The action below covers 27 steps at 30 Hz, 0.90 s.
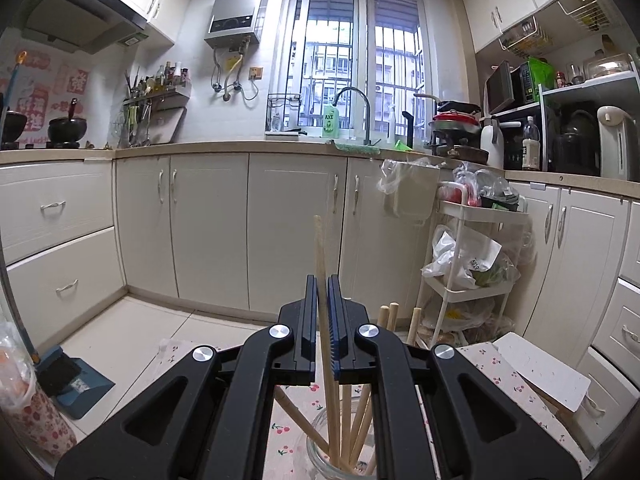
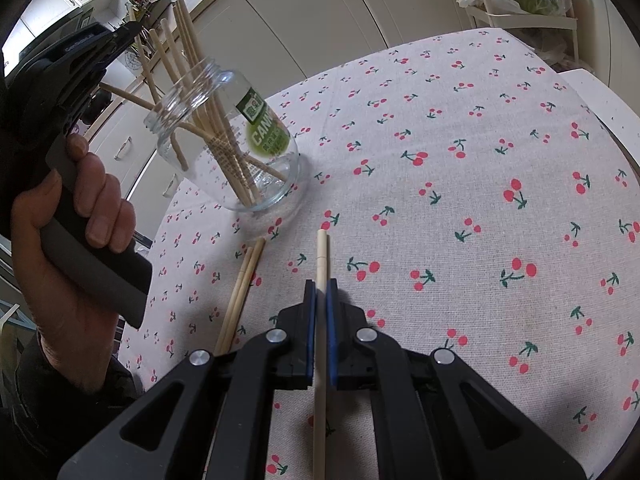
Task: Organize utensils
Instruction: 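Lower the left chopstick into the jar and open the left gripper, then carry the right chopstick over the jar and open the right gripper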
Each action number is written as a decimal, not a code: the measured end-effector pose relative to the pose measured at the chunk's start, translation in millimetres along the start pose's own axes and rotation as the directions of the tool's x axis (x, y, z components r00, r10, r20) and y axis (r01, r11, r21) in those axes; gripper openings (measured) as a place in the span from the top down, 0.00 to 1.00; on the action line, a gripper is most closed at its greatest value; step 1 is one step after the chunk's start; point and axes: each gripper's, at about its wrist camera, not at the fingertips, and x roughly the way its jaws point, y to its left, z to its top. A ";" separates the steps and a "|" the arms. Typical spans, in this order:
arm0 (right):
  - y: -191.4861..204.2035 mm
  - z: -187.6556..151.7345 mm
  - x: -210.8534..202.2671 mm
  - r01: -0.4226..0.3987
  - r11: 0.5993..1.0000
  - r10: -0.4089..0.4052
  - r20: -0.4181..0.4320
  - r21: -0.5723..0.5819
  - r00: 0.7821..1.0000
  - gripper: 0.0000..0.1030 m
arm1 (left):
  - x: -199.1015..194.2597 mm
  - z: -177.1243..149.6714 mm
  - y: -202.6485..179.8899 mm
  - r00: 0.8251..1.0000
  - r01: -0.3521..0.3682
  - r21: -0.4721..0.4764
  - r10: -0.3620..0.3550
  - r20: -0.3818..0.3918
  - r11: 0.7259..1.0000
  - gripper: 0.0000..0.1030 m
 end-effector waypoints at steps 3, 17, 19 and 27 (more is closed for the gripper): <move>-0.1 -0.5 -0.1 -0.003 1.000 0.003 0.000 0.004 1.000 0.94 | -1.4 1.4 0.5 1.000 0.003 0.004 -0.003 -0.018 1.000 0.90; -1.6 -1.8 -1.8 -0.008 1.000 0.008 0.003 0.005 1.000 0.94 | -25.7 5.1 -5.2 0.998 0.020 0.057 -0.016 -0.067 0.998 0.58; -1.8 -1.5 -2.1 -0.006 1.000 0.006 0.003 0.001 1.000 0.94 | -30.7 6.1 -5.3 0.997 0.020 0.058 -0.016 -0.070 0.998 0.55; 3.9 -2.2 -1.0 0.011 1.000 -0.011 0.006 -0.020 1.000 0.94 | -62.1 6.0 14.8 0.996 -0.002 0.038 0.005 -0.083 0.999 0.33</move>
